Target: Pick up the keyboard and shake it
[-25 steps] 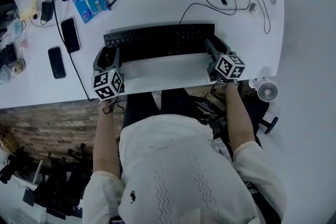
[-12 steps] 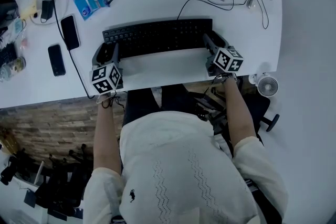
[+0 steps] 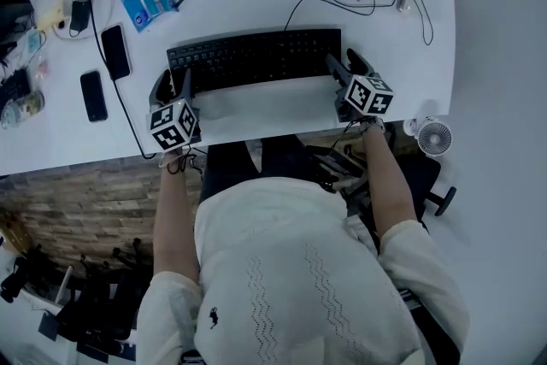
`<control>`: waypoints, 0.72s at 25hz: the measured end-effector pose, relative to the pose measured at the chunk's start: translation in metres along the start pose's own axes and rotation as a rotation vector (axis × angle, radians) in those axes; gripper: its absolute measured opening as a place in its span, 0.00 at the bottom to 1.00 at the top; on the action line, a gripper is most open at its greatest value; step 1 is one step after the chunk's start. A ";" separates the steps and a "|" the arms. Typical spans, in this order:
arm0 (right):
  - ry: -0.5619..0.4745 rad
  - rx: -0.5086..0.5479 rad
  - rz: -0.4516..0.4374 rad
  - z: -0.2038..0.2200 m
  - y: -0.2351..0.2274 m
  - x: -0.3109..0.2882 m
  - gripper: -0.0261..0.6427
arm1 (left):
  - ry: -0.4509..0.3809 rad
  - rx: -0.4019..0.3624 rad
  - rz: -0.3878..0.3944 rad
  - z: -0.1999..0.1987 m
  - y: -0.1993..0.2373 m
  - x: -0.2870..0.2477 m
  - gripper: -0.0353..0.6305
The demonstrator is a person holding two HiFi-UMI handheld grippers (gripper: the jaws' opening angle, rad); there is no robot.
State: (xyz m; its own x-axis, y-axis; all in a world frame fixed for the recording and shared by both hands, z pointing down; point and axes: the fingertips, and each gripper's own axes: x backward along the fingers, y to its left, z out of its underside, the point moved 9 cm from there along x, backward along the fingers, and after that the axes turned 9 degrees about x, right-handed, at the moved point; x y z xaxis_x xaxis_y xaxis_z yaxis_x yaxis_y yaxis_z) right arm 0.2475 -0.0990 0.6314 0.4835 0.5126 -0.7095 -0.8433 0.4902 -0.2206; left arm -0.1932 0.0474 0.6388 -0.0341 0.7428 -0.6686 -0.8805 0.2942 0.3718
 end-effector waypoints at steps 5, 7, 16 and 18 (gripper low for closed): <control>-0.037 0.101 -0.047 -0.009 0.012 0.015 0.43 | -0.027 -0.045 0.034 -0.006 -0.014 0.014 0.36; -0.039 0.126 -0.087 -0.011 0.017 0.021 0.31 | -0.028 -0.052 0.057 -0.006 -0.021 0.020 0.24; -0.067 0.217 -0.163 -0.022 0.033 0.046 0.04 | -0.085 -0.129 0.154 -0.008 -0.066 0.052 0.08; -0.068 0.233 -0.174 -0.024 0.033 0.052 0.04 | -0.105 -0.131 0.166 -0.010 -0.073 0.059 0.08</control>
State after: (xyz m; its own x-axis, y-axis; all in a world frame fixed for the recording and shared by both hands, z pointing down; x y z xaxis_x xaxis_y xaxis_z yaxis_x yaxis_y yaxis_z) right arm 0.2394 -0.0734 0.5716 0.6376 0.4491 -0.6259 -0.6735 0.7193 -0.1700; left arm -0.1359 0.0637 0.5662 -0.1405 0.8350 -0.5320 -0.9208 0.0873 0.3802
